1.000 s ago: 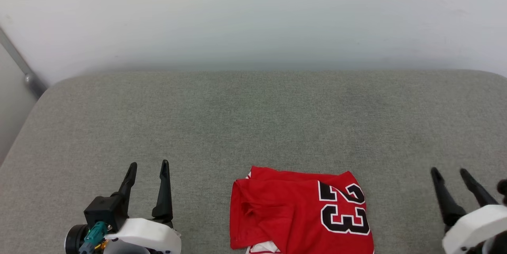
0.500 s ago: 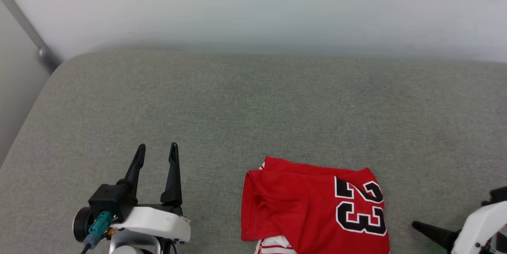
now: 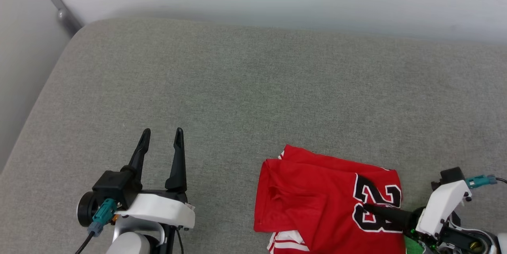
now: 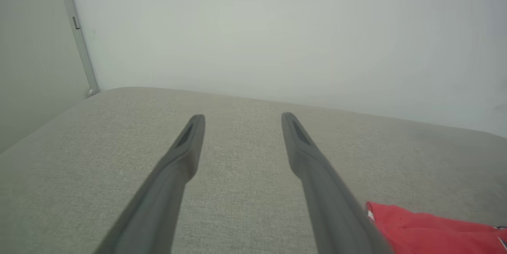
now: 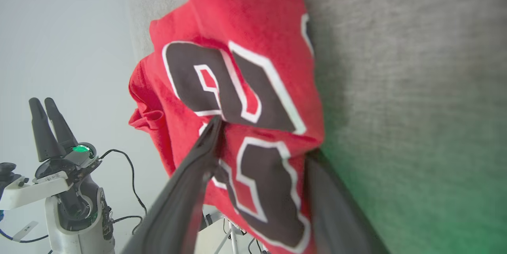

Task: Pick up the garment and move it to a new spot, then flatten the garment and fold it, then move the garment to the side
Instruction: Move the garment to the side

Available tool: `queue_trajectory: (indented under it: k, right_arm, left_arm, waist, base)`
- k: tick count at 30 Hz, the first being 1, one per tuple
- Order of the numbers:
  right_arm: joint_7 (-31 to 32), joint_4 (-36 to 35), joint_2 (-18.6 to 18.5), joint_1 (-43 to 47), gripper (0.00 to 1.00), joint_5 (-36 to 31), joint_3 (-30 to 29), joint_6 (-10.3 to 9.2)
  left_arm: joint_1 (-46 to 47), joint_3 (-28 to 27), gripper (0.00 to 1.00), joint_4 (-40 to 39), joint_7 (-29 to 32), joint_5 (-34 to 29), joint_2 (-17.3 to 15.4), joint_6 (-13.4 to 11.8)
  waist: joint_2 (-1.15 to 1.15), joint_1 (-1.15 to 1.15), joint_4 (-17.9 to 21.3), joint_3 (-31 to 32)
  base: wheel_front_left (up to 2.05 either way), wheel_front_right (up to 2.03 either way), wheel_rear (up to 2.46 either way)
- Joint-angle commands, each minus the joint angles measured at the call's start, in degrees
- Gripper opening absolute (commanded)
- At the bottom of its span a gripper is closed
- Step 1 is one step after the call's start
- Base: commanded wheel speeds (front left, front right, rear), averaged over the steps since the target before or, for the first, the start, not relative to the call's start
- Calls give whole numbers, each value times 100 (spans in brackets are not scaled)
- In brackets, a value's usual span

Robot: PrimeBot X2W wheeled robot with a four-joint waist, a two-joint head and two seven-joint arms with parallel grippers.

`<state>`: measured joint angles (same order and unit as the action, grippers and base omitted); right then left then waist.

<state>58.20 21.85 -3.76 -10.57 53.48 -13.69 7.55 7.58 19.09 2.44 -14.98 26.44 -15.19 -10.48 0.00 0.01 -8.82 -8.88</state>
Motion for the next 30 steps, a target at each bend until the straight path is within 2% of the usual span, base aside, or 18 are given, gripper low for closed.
queue_trajectory:
  k: [1,6,11,16,20,24,30]
  right_arm:
    - [-35,165,98,31,0,60,169,-11]
    - [-367,-108,-188,-26,0,-70,604,-8]
    - [-910,-515,-650,-64,0,-668,1401,-8]
    - [-1349,-690,-1143,-162,0,-1474,2084,-8]
    - [-1447,-626,-1365,-347,0,-1930,2270,-8]
    - [-1511,-505,-1519,-610,0,-2181,2294,-8]
    - [-1954,-185,-1694,-1365,0,-2466,1999,-8]
  left_arm:
    - [46,-32,100,20,-25,-41,27,34]
    - [-98,-74,100,71,-25,-65,41,15]
    - [-223,-112,100,93,-23,-92,2,22]
    - [-394,-129,100,13,-18,-86,-30,-2]
    - [-517,-163,100,-92,-14,-50,-54,-44]
    - [-365,-144,100,-252,15,-85,-90,-28]
    - [290,-102,100,-641,239,-305,-324,65]
  waist:
    - [0,-1,-18,11]
    - [0,-1,78,190]
    - [0,-1,379,475]
    - [0,-1,928,728]
    - [0,-1,1568,782]
    - [0,-1,2183,502]
    - [0,-1,2800,-626]
  base:
    - [0,0,0]
    - [0,0,0]
    - [0,0,0]
    - [0,0,0]
    - [0,0,0]
    - [0,0,0]
    - [0,0,0]
